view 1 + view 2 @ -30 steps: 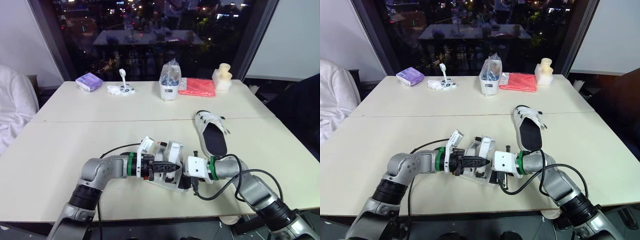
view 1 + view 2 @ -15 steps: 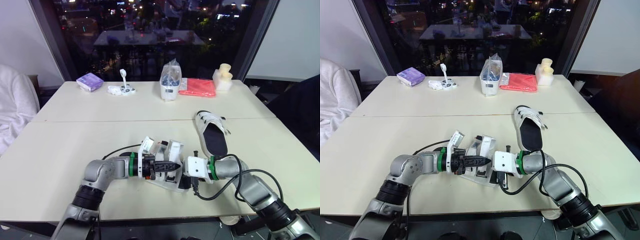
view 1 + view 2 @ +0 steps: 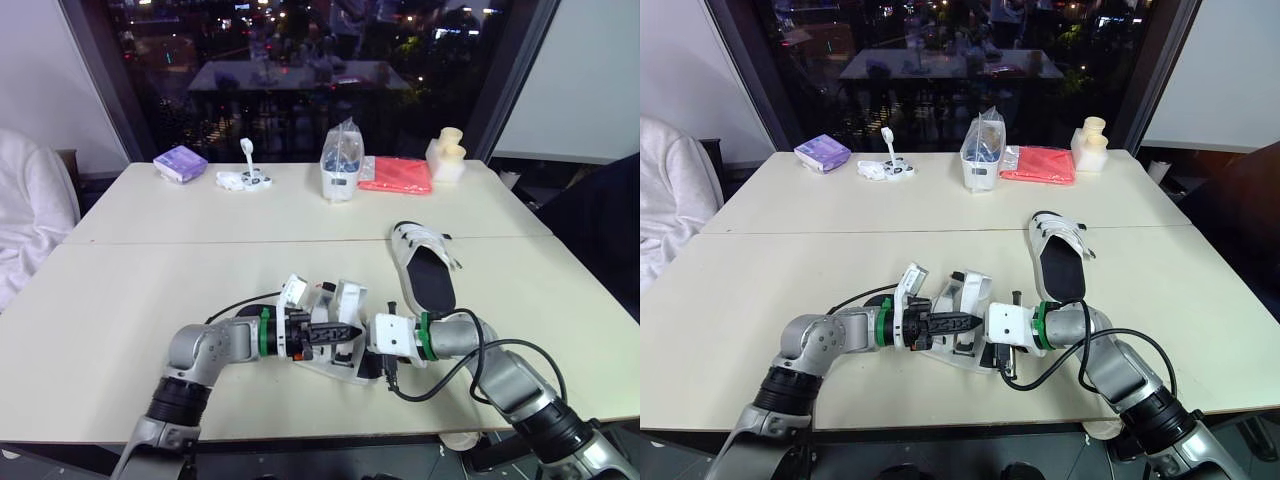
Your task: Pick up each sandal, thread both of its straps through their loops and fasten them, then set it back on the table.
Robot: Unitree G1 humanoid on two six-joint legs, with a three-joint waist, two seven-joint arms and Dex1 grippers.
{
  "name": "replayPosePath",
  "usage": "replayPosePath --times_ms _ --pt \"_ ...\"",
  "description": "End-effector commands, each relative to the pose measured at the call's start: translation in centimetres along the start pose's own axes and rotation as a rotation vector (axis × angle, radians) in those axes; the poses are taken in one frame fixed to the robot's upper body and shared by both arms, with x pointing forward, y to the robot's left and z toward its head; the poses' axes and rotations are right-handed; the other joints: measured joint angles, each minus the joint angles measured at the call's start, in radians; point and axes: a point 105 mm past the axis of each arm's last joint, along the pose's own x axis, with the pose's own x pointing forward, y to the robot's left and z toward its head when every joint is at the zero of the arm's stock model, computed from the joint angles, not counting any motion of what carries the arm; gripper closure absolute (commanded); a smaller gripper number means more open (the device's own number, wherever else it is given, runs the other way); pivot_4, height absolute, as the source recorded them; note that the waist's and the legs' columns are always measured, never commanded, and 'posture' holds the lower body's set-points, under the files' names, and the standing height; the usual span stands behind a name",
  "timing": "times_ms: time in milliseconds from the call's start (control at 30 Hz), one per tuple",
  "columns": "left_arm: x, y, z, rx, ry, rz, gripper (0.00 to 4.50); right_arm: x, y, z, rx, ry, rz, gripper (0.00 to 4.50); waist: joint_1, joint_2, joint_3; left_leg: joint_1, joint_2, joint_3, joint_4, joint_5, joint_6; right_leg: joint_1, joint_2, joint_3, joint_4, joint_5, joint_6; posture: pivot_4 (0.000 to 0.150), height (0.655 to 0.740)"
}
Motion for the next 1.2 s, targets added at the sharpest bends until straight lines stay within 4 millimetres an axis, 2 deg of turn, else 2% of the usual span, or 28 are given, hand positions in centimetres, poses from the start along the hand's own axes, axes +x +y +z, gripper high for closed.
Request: replayPosePath --times_ms 33,200,333,433,633,967,1200 --pt "1.2 -1.2 -1.6 0.001 0.068 -0.077 4.46 0.2 0.7 -1.0 0.011 0.044 0.024 4.5 0.0 0.0 0.0 0.0 0.0 0.0 0.0 0.0 0.0 0.0 0.0 0.0 0.0 0.0 0.0 0.15 0.74" --pt "0.8 -0.8 -2.6 0.065 0.119 -0.067 4.46 0.2 0.7 -1.1 0.007 0.048 0.023 4.5 -0.001 0.0 0.0 0.0 0.0 0.0 0.0 0.0 0.0 0.0 0.0 0.0 -0.001 0.0 0.0 0.15 0.74" --pt "0.7 -0.5 -2.6 0.103 0.111 -0.059 4.46 0.2 0.7 -1.1 0.006 0.047 0.023 4.5 0.0 0.0 0.0 0.0 0.0 0.0 -0.001 0.0 0.0 0.0 0.0 0.0 -0.001 0.0 0.0 0.15 0.74" --pt "0.9 -0.1 -2.5 0.189 0.078 -0.043 4.46 0.2 0.7 -1.1 0.005 0.047 0.024 4.5 0.0 0.0 0.0 0.0 0.0 0.0 -0.001 0.0 0.0 0.0 0.0 0.0 -0.001 0.0 0.0 0.15 0.74" --pt "0.9 0.2 -3.7 0.36 0.086 -0.05 4.46 0.2 0.7 -1.1 0.0 0.05 0.025 4.5 0.0 0.001 -0.001 0.0 0.0 0.0 -0.001 0.0 0.0 0.0 0.0 0.0 -0.002 0.0 0.0 0.15 0.74" --pt "0.3 -0.1 -3.9 0.446 0.058 -0.08 4.46 0.2 0.6 -1.2 -0.007 0.052 0.026 4.5 0.0 0.001 -0.001 0.0 0.0 0.0 -0.001 0.0 0.0 0.0 -0.001 0.0 -0.002 0.0 0.0 0.15 0.74" --pt "-0.4 0.7 -4.2 0.515 -0.014 -0.035 4.46 0.2 0.5 -1.2 -0.013 0.053 0.024 4.5 0.0 0.001 -0.001 -0.001 0.001 0.0 -0.001 0.0 0.0 -0.001 -0.001 -0.001 -0.002 0.0 0.0 0.15 0.74"
